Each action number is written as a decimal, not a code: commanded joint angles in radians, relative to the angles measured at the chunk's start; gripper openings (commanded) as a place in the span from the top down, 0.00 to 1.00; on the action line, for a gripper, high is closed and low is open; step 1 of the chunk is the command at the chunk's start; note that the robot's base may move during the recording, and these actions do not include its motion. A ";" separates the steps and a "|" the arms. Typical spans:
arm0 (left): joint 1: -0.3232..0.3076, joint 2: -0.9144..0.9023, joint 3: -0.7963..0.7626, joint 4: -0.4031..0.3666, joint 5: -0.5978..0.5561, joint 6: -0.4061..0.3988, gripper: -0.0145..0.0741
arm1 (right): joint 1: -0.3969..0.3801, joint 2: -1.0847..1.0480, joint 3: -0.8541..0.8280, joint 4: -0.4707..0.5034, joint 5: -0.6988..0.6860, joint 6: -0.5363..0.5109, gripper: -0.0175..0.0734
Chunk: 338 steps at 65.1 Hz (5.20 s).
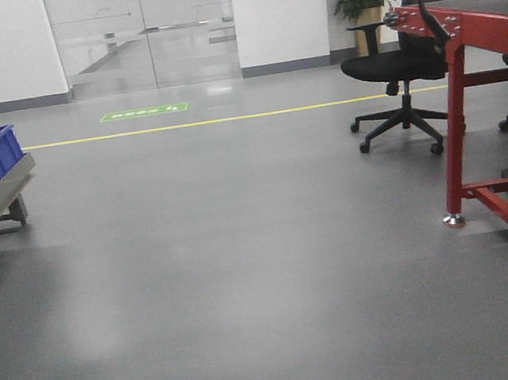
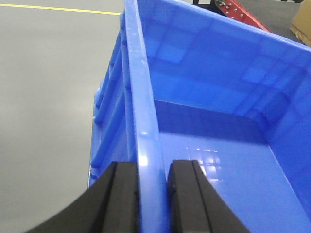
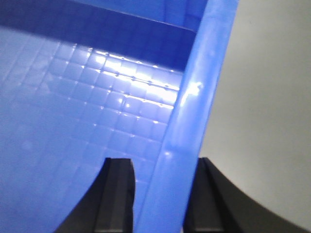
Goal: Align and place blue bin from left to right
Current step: 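Drive across the floor toward the second rack carrying the bin, then approach the second rack and line up with its upper shelf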
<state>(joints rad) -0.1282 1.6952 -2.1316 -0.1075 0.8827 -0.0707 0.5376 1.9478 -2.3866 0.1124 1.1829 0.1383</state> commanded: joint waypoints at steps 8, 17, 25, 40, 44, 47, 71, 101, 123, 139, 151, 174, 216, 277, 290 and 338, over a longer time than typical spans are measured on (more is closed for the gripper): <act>-0.016 -0.036 -0.027 -0.084 -0.111 0.010 0.96 | 0.005 -0.013 -0.013 0.024 -0.092 0.018 0.98; -0.016 -0.036 -0.027 -0.084 -0.113 0.010 0.96 | 0.005 -0.013 -0.013 0.024 -0.092 0.018 0.98; -0.016 -0.036 -0.027 -0.084 -0.113 0.010 0.96 | 0.005 -0.013 -0.013 0.024 -0.092 0.018 0.98; -0.016 -0.036 -0.027 -0.084 -0.115 0.010 0.96 | 0.005 -0.013 -0.013 0.024 -0.092 0.018 0.98; -0.016 -0.036 -0.027 -0.084 -0.115 0.010 0.96 | 0.005 -0.013 -0.013 0.024 -0.092 0.018 0.98; -0.016 -0.036 -0.027 -0.084 -0.115 0.010 0.96 | 0.005 -0.013 -0.013 0.024 -0.092 0.018 0.98; -0.016 -0.036 -0.027 -0.084 -0.115 0.010 0.96 | 0.005 -0.013 -0.013 0.024 -0.092 0.018 0.98; -0.016 -0.036 -0.027 -0.081 -0.115 0.010 0.96 | 0.005 -0.013 -0.013 0.024 -0.092 0.018 0.98; -0.016 -0.036 -0.027 -0.081 -0.115 0.010 0.96 | 0.005 -0.013 -0.013 0.024 -0.092 0.018 0.98; -0.016 -0.036 -0.027 -0.081 -0.115 0.010 0.96 | 0.005 -0.013 -0.013 0.024 -0.092 0.018 0.98; -0.016 -0.036 -0.027 -0.081 -0.115 0.010 0.96 | 0.005 -0.013 -0.013 0.024 -0.092 0.018 0.98; -0.016 -0.036 -0.027 -0.081 -0.115 0.010 0.96 | 0.005 -0.013 -0.013 0.024 -0.092 0.018 0.98; -0.016 -0.036 -0.027 -0.081 -0.115 0.010 0.96 | 0.005 -0.013 -0.013 0.024 -0.092 0.018 0.98; -0.016 -0.036 -0.027 -0.081 -0.115 0.010 0.96 | 0.005 -0.013 -0.013 0.024 -0.092 0.018 0.98; -0.016 -0.036 -0.027 -0.081 -0.115 0.010 0.96 | 0.005 -0.013 -0.013 0.024 -0.092 0.018 0.98; -0.016 -0.036 -0.027 -0.081 -0.115 0.010 0.96 | 0.005 -0.013 -0.013 0.024 -0.092 0.018 0.98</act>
<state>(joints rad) -0.1282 1.6952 -2.1316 -0.1077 0.8696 -0.0707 0.5376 1.9478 -2.3866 0.1105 1.1810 0.1383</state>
